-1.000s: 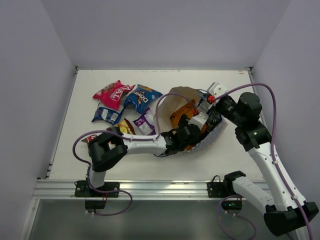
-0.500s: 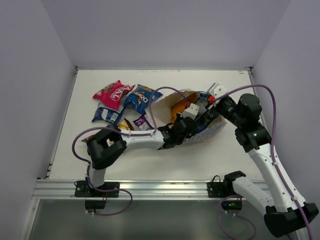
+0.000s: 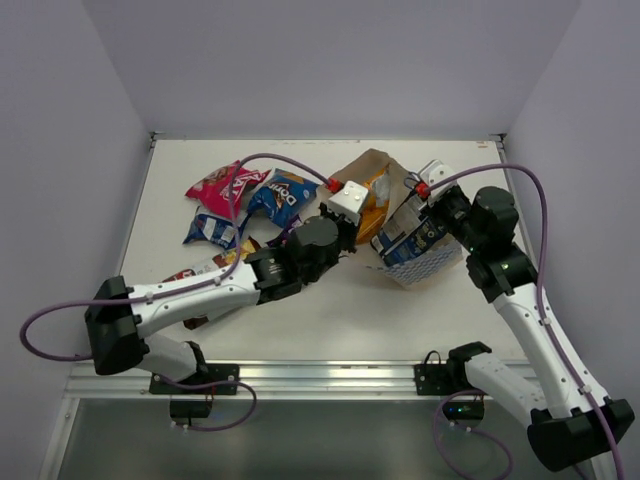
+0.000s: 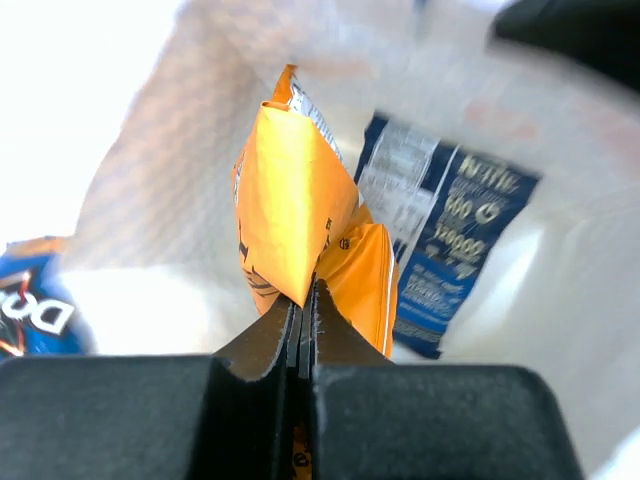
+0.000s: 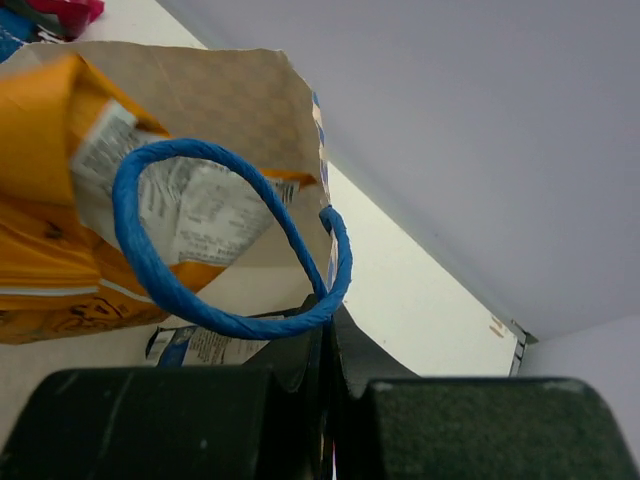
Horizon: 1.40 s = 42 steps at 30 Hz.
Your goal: Take the snacks out of the paper bag
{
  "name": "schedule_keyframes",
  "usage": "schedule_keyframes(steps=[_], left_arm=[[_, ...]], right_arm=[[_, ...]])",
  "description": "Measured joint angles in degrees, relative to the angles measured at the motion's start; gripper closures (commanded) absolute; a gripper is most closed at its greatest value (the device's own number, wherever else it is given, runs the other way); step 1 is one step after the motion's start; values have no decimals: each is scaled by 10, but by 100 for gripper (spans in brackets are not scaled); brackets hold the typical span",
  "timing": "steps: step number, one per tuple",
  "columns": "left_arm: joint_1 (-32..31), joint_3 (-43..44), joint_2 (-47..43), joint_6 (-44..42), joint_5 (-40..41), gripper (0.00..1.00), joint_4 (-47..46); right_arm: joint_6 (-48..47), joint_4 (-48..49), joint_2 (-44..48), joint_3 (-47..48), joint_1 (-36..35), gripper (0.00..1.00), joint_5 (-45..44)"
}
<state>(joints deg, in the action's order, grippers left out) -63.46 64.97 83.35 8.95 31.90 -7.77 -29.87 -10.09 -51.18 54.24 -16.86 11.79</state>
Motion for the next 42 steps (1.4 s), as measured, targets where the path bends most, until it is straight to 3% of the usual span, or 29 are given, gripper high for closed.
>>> schedule_keyframes(steps=[11, 23, 28, 33, 42], left_arm=[[5, 54, -139, -47, -29, 100, 90], [50, 144, -248, -120, 44, 100, 136], [51, 144, -266, -115, -12, 100, 121], [57, 156, -228, -123, -40, 100, 82], [175, 187, -22, -142, -109, 100, 35]], right_arm=[[17, 19, -28, -3, 2, 100, -81], [47, 28, -43, -16, 24, 100, -130], [54, 33, -52, -16, 29, 100, -143], [62, 34, -54, -16, 31, 100, -157], [111, 36, -30, -16, 89, 100, -228]])
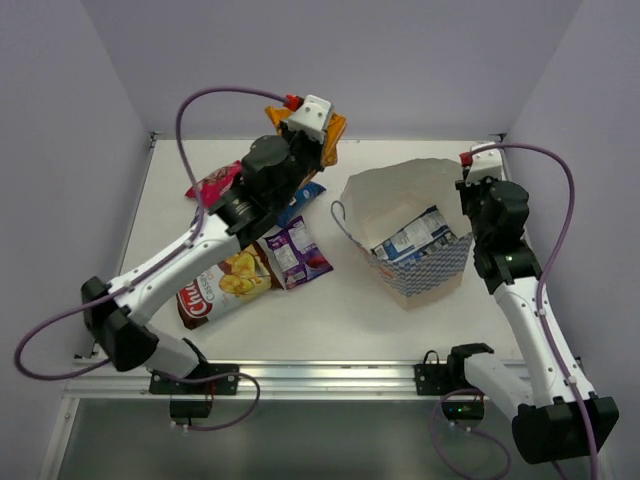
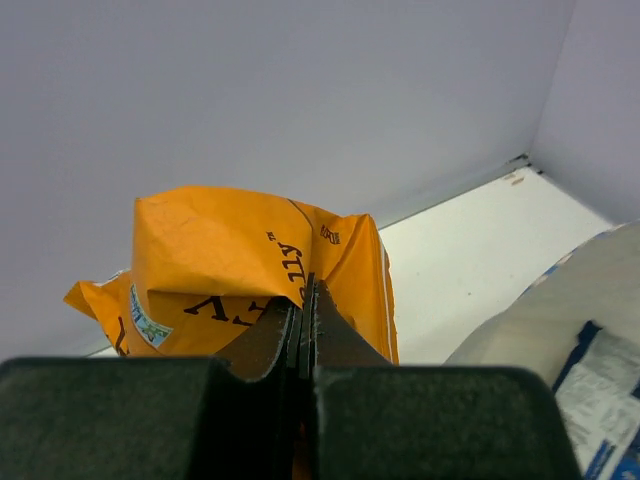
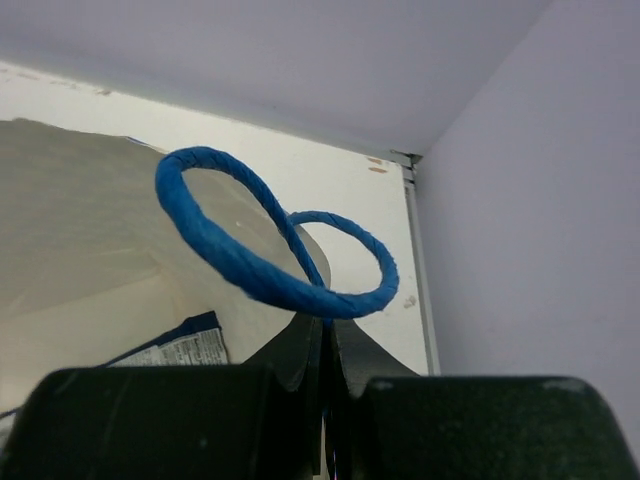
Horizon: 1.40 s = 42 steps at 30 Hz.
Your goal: Take the snacks out of the paper bag
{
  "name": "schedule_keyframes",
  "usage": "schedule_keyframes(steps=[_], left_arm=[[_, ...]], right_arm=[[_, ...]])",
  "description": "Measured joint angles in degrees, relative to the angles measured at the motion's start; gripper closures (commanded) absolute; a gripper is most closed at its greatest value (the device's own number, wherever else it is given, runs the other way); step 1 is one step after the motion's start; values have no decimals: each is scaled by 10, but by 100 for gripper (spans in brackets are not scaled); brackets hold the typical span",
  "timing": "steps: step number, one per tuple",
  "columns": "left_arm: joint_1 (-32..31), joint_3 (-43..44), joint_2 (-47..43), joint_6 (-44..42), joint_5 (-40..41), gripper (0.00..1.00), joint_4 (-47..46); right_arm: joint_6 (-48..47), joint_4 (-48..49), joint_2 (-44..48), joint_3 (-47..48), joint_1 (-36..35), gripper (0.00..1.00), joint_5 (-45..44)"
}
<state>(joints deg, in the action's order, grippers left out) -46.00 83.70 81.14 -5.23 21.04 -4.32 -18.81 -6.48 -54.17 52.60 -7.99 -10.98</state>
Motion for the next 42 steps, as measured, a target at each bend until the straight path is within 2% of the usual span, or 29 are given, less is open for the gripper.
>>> schedule_keyframes(steps=[6, 11, 13, 17, 18, 21, 22, 23, 28, 31, 35, 39, 42], left_arm=[[36, 74, 176, 3, -55, 100, -41], [43, 97, 282, 30, -74, 100, -123], [46, 85, 311, 59, -78, 100, -168], [66, -12, 344, 142, -103, 100, -287], [73, -43, 349, 163, -107, 99, -314], [86, -127, 350, 210, -112, 74, -368], [89, -153, 344, 223, -114, 60, -383], [92, -178, 333, 232, -115, 37, -387], [89, -282, 210, 271, -120, 1, -344], [87, -291, 107, 264, -121, 0, -284], [87, -244, -8, 215, -134, 0, -188], [87, -202, -72, 175, -169, 0, -113], [81, -183, -88, 160, -205, 0, -74]], right_arm=[[26, 0, 40, -6, 24, 100, -31], [26, 13, 55, -21, 24, 100, -29], [25, 14, 54, -24, 24, 100, -25], [18, 19, 55, -31, 24, 100, -4], [16, 19, 55, -33, 24, 100, 2], [6, 18, 54, -34, 24, 100, 17], [2, 18, 54, -34, 24, 100, 23], [-2, 18, 55, -34, 24, 100, 31], [-24, 17, 55, -33, 24, 100, 73], [-42, 17, 55, -33, 24, 100, 95], [-73, 11, 53, -17, 23, 100, 137], [-101, 11, 43, 10, 18, 100, 171], [-121, 11, 38, 17, 11, 100, 199]])
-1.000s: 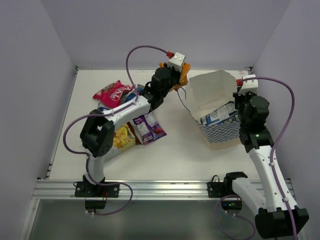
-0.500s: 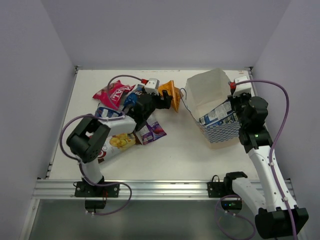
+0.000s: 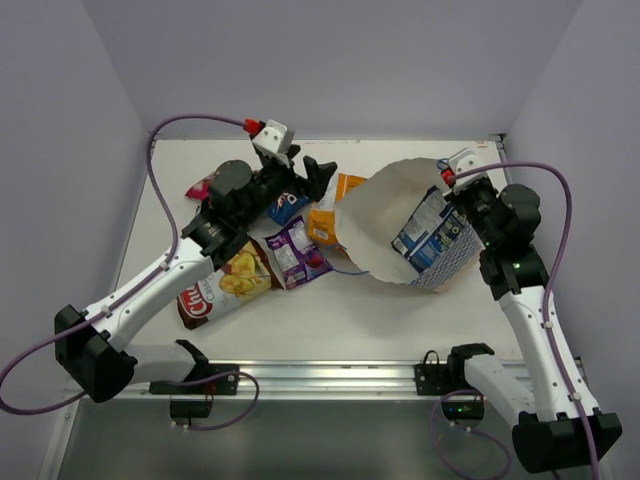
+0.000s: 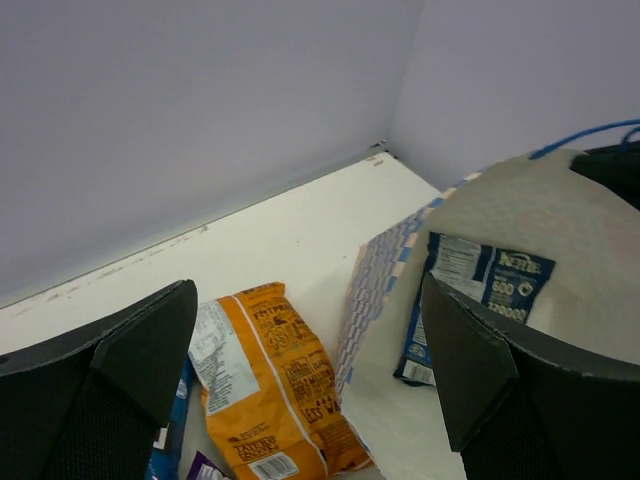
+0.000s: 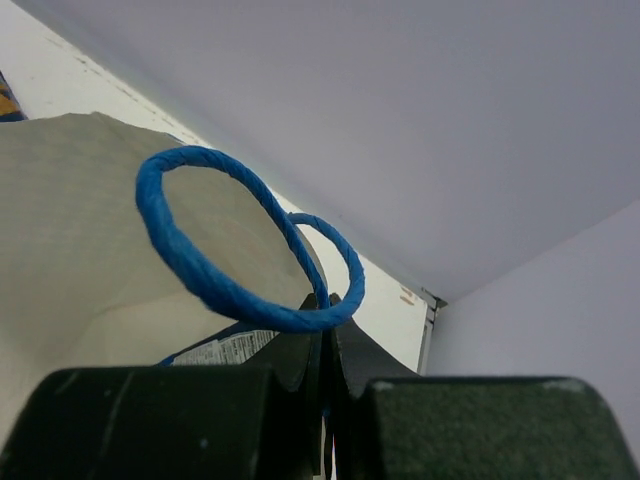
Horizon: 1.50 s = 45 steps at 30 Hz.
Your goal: Take the snacks out of the paper bag
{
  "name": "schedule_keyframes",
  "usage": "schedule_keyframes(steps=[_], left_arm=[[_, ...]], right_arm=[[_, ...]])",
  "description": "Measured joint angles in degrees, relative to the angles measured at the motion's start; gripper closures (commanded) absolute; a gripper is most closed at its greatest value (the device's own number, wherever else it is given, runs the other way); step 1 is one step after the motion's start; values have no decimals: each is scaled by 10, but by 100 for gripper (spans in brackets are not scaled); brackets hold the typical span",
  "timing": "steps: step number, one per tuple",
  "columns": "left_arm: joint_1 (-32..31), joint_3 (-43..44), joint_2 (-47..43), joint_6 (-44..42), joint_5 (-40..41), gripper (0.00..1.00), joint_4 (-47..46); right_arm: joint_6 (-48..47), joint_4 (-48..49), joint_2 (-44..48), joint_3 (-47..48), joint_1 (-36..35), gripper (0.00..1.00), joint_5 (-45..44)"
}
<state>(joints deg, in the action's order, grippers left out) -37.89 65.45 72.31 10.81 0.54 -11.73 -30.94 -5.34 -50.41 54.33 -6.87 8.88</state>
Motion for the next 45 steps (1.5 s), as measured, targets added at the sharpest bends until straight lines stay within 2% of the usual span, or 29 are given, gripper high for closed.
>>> schedule_keyframes(steps=[2, 5, 9, 12, 21, 27, 35, 45], left_arm=[[-16, 17, 5, -10, -16, 1, 22], [-74, 30, 21, -31, -19, 1, 42], [-156, 29, 60, -43, -16, 1, 38], [-189, 23, 105, -23, 2, 1, 19], [-214, 23, 261, 94, 134, 0, -109], [-222, 26, 374, 81, 176, 0, -218], [-217, 32, 457, -20, 177, 0, -367], [-169, 80, 530, -72, 94, 0, -435]], right_arm=[[-13, -1, -2, 1, -6, 100, 14], [-30, -5, -6, 7, -17, 100, 32], [-49, -10, -6, 10, -34, 100, 43], [-56, -12, -6, 9, -48, 100, 43], [-60, -14, 9, -5, -75, 100, 42], [-53, -16, 21, -11, -76, 100, 43], [-44, -29, 27, -12, -76, 100, 74], [-40, -48, 28, -12, -77, 100, 116]])
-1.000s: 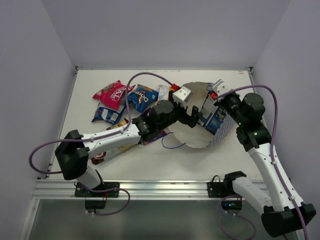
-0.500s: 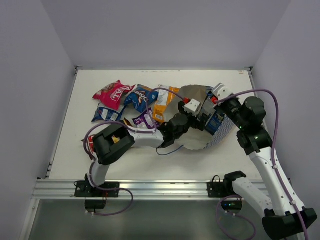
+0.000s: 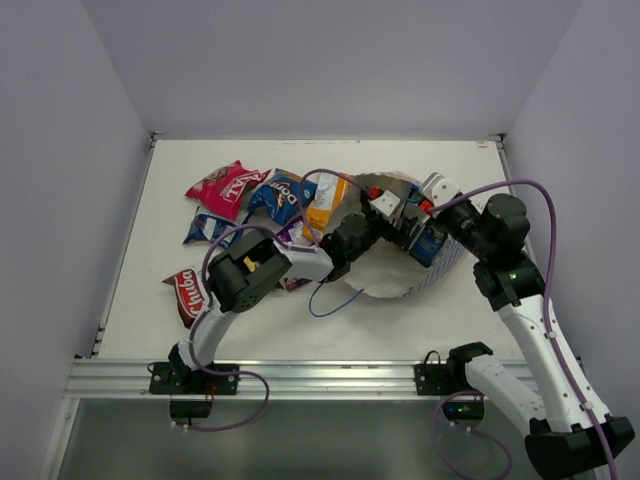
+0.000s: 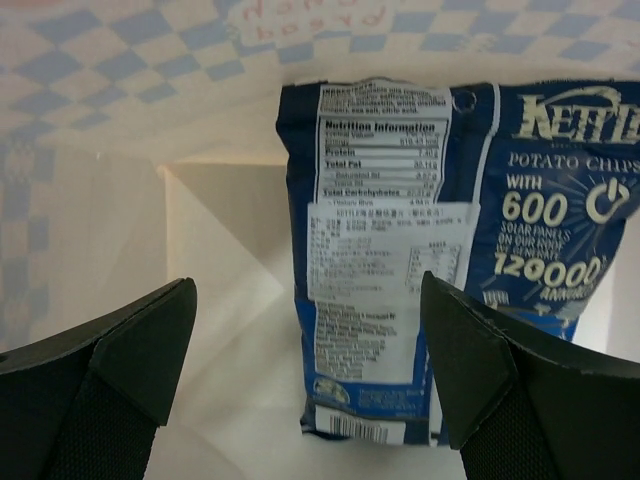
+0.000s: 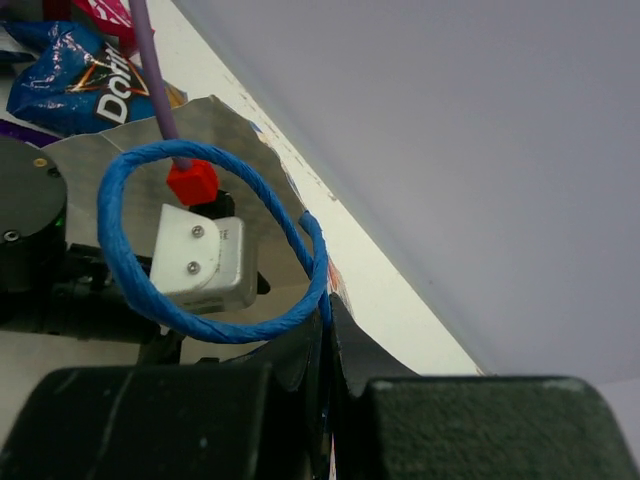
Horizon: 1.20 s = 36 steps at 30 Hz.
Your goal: Take the snacks out of the paper bag
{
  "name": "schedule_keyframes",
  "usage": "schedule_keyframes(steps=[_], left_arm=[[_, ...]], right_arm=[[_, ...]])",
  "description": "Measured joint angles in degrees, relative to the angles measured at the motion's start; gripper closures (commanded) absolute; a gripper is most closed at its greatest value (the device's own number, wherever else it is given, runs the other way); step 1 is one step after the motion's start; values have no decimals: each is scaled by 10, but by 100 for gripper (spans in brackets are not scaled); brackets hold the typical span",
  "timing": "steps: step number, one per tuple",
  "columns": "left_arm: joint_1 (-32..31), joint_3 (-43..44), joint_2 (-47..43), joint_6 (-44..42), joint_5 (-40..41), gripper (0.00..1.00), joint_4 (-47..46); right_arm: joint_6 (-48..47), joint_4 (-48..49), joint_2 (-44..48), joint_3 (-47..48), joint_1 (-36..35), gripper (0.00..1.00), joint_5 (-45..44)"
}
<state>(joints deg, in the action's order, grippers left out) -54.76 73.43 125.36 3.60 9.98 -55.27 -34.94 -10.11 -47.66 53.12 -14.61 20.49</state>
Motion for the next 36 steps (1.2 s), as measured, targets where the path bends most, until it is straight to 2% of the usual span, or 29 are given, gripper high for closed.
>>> schedule_keyframes(steps=[13, 15, 18, 21, 25, 26, 30, 36], left_arm=[[24, 71, 73, -13, -185, 0, -17], [23, 96, 90, -12, -195, 4, -17], [23, 121, 111, -10, -201, 23, -17], [23, 134, 124, -2, -203, 58, -17], [23, 126, 125, 3, -204, 96, -25], [23, 118, 122, 4, -204, 100, -29], [23, 54, 86, 2, -200, 100, -31], [23, -50, -46, 2, -191, 100, -33]], right_arm=[[5, -16, 0, 0, 0, 100, 25], [5, -21, 0, 0, 0, 100, 31], [8, -24, 0, 0, 0, 100, 32], [10, -24, 0, 0, 0, 100, 32], [13, -23, 1, -1, 0, 100, 30], [14, -21, 1, -2, 0, 100, 30], [15, -12, 1, -11, -1, 100, 23], [17, 5, 1, -22, -1, 100, -14]])
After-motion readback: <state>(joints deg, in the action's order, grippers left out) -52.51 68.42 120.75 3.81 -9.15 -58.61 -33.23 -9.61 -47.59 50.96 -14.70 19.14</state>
